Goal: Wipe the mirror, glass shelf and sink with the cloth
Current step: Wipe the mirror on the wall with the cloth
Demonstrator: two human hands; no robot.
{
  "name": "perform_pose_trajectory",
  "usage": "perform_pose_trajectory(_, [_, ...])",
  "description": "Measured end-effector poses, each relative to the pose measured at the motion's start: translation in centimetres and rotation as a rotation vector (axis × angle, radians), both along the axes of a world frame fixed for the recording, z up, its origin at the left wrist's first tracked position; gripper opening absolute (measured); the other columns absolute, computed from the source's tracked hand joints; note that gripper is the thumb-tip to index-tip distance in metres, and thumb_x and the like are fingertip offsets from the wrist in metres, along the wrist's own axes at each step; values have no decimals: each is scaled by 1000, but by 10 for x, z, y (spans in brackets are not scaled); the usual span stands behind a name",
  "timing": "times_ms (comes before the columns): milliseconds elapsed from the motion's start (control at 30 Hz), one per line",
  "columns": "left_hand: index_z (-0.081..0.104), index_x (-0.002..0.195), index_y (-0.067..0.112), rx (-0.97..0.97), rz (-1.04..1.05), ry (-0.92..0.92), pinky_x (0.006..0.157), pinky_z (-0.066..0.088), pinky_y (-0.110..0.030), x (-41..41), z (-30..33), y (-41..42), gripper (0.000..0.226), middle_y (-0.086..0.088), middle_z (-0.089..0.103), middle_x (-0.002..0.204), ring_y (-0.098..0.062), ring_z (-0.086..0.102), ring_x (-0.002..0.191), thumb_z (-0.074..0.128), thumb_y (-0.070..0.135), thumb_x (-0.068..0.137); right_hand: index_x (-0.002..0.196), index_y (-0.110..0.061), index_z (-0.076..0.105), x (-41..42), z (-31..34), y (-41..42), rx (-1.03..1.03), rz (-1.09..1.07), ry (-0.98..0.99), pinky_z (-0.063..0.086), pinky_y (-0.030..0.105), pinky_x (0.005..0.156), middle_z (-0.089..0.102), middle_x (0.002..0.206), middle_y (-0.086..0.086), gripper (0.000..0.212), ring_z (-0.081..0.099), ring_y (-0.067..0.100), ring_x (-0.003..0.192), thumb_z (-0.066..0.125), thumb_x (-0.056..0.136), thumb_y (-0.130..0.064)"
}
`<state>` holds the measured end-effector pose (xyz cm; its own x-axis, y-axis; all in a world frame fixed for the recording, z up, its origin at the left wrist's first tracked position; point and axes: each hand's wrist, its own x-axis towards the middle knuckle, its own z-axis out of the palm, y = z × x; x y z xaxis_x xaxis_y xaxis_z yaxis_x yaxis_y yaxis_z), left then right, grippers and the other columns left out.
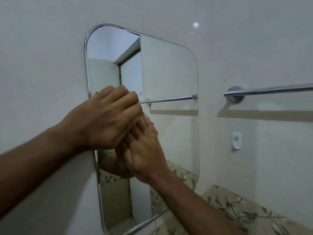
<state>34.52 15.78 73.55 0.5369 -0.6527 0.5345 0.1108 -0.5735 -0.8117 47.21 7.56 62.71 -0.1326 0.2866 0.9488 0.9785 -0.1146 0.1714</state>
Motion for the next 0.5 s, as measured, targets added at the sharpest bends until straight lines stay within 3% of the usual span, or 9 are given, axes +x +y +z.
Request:
perform_pose_trajectory(133, [52, 101, 14, -83, 68, 32, 72, 39, -41, 3, 2, -1, 23, -7, 50, 99, -23, 41, 84, 33, 26, 102, 162, -22, 8, 42, 20, -19, 151, -66, 272, 9, 53, 127, 0, 170, -8, 58, -5, 14, 158, 25, 107, -34])
perform_pose_trajectory(333, [52, 102, 14, -101, 72, 37, 67, 41, -41, 10, 3, 4, 20, -4, 47, 94, -20, 37, 79, 34, 23, 100, 161, -18, 8, 108, 33, -48, 352, -123, 647, 5, 45, 128, 1, 170, -6, 60, -6, 9, 157, 20, 105, -35])
perform_pose_trajectory(433, [51, 103, 15, -109, 52, 34, 67, 40, -41, 16, 4, 9, 20, -5, 46, 96, -21, 36, 80, 33, 24, 99, 161, -19, 5, 100, 32, -45, 377, -156, 717, 4, 45, 128, -2, 170, -7, 60, -8, 9, 156, 20, 106, -37])
perform_pose_trajectory(500, [50, 104, 16, -129, 30, 33, 68, 39, -41, 20, 5, 15, 22, -3, 45, 98, -21, 36, 81, 30, 26, 99, 161, -24, 2, 77, 24, -35, 317, -106, 638, 0, 45, 129, -6, 169, -11, 59, -12, 8, 156, 19, 106, -39])
